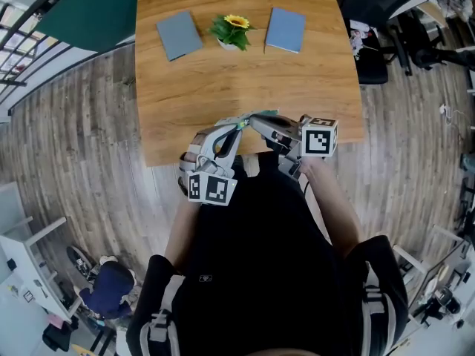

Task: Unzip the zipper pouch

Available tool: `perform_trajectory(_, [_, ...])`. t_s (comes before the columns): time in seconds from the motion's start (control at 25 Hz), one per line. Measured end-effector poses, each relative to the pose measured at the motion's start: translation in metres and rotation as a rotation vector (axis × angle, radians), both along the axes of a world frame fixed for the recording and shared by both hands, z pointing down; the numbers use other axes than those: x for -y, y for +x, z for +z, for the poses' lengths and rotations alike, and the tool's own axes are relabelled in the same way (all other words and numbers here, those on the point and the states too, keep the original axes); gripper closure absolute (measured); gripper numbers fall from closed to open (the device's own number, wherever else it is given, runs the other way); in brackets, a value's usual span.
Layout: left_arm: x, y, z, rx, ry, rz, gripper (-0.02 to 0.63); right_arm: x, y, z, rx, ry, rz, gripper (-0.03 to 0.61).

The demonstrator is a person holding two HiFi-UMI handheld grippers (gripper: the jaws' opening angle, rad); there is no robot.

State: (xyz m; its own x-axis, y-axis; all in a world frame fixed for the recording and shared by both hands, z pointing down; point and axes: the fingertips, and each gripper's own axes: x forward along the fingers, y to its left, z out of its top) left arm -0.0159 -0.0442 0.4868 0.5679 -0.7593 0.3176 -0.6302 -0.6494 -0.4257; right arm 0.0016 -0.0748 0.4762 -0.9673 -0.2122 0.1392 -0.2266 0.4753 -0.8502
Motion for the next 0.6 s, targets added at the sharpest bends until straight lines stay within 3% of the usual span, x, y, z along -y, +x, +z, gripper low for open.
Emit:
perform_trajectory(0.2, [0.0024, -0.0019, 0.0009, -0.025, -0.016, -0.010, 0.603, 0.0012, -0.0020, 0.0005, -0.067, 0.081, 0.006, 0.572])
perform_trajectory(0.6, [0.0056, -0.0064, -0.0029, -0.064, -0.037, -0.021, 0.603, 0.0050, -0.0059, -0.0019, -0.110, 0.169, 0.025, 0.572])
